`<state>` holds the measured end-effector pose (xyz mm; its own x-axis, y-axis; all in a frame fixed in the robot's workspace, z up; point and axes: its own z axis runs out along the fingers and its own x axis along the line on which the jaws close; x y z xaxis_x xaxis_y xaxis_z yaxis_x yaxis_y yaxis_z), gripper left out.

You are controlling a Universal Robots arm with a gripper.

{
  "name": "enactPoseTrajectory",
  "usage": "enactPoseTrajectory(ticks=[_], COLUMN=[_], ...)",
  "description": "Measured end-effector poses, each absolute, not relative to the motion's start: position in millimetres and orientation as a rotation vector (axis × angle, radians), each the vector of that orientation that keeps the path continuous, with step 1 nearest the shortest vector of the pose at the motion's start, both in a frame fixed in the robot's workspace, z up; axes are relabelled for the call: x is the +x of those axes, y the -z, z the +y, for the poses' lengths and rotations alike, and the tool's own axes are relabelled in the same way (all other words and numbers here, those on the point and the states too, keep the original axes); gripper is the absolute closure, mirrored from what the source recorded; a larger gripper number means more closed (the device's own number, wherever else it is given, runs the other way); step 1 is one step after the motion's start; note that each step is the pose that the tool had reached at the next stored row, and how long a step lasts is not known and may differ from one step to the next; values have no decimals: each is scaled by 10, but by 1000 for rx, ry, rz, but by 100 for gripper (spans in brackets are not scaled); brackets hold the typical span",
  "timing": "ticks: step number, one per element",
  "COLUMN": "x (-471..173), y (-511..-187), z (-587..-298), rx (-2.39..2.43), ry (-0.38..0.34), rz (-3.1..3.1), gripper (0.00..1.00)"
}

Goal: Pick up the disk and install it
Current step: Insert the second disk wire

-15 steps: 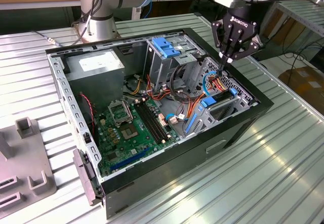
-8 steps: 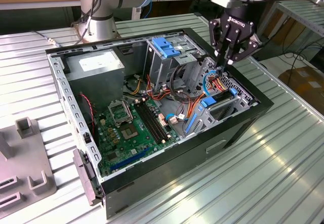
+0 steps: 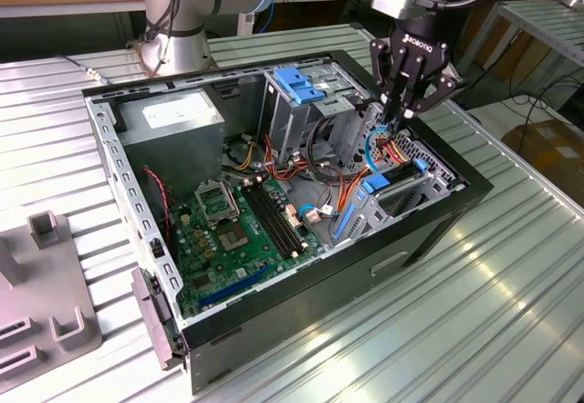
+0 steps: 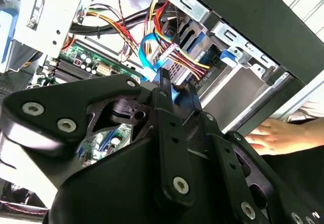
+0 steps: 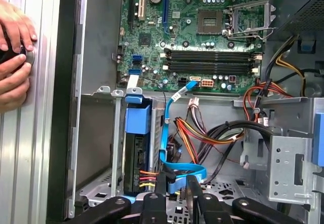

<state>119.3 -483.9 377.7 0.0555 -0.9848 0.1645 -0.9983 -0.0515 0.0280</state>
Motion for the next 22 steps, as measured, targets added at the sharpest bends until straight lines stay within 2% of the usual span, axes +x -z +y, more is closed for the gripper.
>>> enactPoseTrajectory(ticks=[2, 4, 9, 13, 17, 22], x=[1193, 1193, 1193, 1191, 1188, 1187], y=[-3768, -3766, -3764, -3743, -3708, -3704], z=[-4838, -4839, -4853, -4989, -5202, -5227], rx=[2177, 2175, 2175, 2181, 2204, 2206], ry=[-158, -160, -160, -150, -109, -106], rz=[-2062, -2061, -2061, -2067, -2088, -2089], gripper=[71, 84, 84, 84, 84, 84])
